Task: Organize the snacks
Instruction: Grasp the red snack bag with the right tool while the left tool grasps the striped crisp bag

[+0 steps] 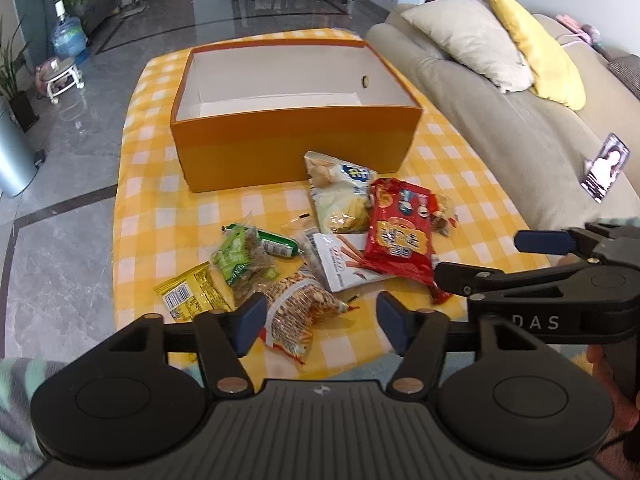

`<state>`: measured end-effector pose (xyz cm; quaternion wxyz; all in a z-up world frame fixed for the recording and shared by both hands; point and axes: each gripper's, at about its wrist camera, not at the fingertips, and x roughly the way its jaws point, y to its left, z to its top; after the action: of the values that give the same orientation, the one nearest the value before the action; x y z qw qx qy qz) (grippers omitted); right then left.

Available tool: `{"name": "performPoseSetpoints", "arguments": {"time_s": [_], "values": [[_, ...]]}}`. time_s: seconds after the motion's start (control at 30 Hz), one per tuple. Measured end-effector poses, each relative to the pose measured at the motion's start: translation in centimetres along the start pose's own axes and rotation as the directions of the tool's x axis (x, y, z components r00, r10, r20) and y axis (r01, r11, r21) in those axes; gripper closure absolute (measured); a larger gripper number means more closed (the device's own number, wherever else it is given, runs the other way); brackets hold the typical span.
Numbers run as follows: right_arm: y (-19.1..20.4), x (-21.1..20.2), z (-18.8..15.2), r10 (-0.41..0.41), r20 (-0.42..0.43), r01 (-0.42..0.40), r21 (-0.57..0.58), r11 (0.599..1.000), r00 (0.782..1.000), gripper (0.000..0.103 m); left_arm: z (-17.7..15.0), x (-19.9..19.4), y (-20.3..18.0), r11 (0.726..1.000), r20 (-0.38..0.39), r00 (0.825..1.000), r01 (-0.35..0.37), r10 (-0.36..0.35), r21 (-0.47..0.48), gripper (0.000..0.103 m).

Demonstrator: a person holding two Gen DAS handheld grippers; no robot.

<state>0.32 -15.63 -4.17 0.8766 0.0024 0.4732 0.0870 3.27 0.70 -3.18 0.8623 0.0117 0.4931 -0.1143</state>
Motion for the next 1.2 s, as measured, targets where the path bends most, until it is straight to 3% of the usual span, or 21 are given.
{"name": "performPoseSetpoints", "arguments": {"time_s": [0.23,0.43,0.57,0.8,1.07,1.2], "values": [[-1.7,3.6,1.5,-0.032,-0.040,0.035,0.100,0.994,0.999,0.015,1.6,4.2,1.2,0.999,-0.098,0.995,0.011,-0.015,-0.043,0.022],[-3.4,7.8,2.5,-0.029,-0.111,0.053,0.218,0.974,0.993,0.009,1.8,8.2,0.8,0.999,-0.209,0.978,-0.016,0.025,0.048,0.021],[-3.1,10.1,2.8,-0.015,-0.140,0.048,0.240,0.970,0.990,0.008,1.3,9.9,0.6,0.994,-0.245,0.967,-0.046,0.068,0.096,0.021],[-2.7,12.7,3.2,0.003,-0.176,0.042,0.252,0.967,0.984,0.008,0.8,12.0,0.1,0.987,-0.287,0.954,-0.041,0.085,0.156,0.021],[-3.0,14.3,3.4,0.019,-0.203,0.041,0.289,0.957,0.979,0.011,0.4,13.2,-0.3,0.977,-0.275,0.953,-0.069,0.124,0.201,0.021],[-2.8,14.4,3.1,0.024,-0.217,0.040,0.286,0.958,0.976,0.020,0.3,13.3,-0.5,0.974,-0.261,0.956,-0.078,0.133,0.211,0.032]]}}
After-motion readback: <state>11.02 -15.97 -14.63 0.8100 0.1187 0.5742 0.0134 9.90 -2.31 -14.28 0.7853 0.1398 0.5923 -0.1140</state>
